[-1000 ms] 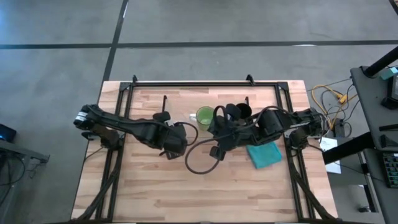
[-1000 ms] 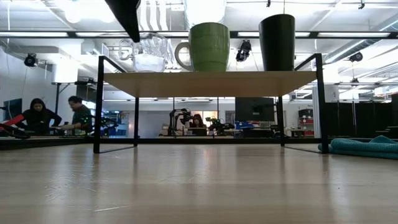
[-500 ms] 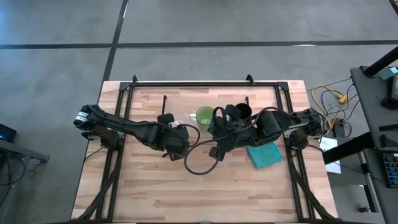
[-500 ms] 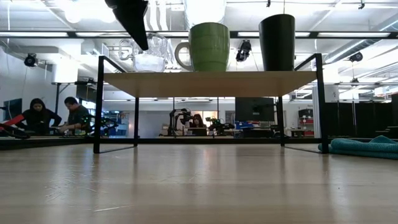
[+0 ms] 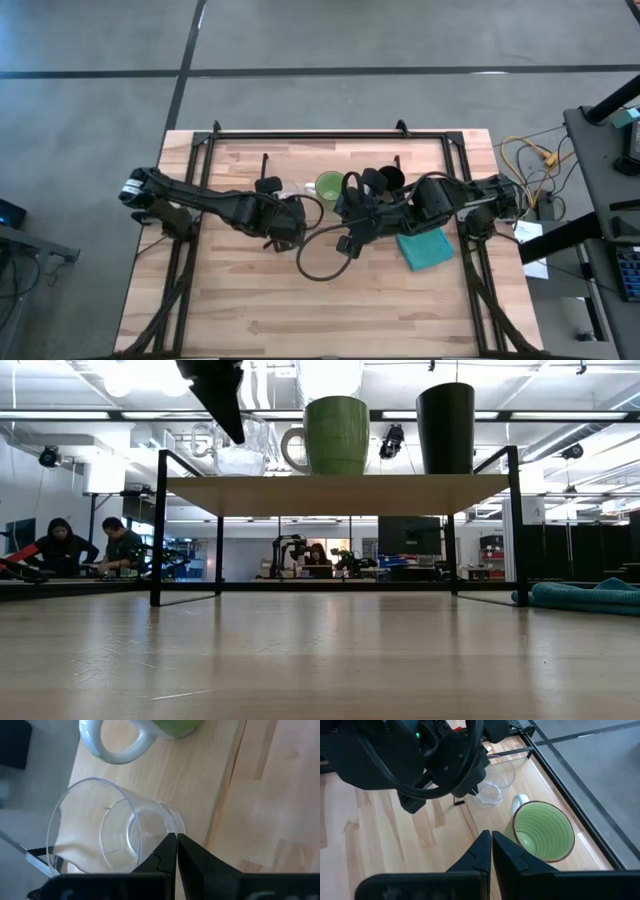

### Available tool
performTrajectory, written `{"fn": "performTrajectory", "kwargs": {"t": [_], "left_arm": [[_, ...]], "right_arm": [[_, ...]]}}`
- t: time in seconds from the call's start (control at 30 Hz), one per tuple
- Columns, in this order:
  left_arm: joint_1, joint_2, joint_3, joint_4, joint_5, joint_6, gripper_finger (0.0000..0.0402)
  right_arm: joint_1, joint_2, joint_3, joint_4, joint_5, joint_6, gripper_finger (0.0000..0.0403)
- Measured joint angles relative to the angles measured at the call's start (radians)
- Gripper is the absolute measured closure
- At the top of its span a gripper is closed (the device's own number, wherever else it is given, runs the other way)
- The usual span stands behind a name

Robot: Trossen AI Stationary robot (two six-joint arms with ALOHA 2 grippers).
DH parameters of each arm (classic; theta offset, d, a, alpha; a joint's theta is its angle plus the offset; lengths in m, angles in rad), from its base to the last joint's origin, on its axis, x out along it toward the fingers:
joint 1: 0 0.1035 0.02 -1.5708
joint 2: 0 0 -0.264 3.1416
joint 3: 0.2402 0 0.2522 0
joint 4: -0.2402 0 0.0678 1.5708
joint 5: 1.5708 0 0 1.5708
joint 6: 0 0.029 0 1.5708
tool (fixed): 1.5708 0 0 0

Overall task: Stack small to large cups/mugs on shelf
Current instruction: Put the transparent mug on the shelf

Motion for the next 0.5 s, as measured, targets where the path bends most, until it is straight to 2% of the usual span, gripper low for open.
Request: {"fn": "performTrajectory", "kwargs": {"t": [0.5], "left_arm": [[0.043,0.0,0.0,0.0,0.0,0.077,0.0402]], "right_arm": [[0.0,0.0,0.0,0.0,-0.001,0.0,0.0394]]}}
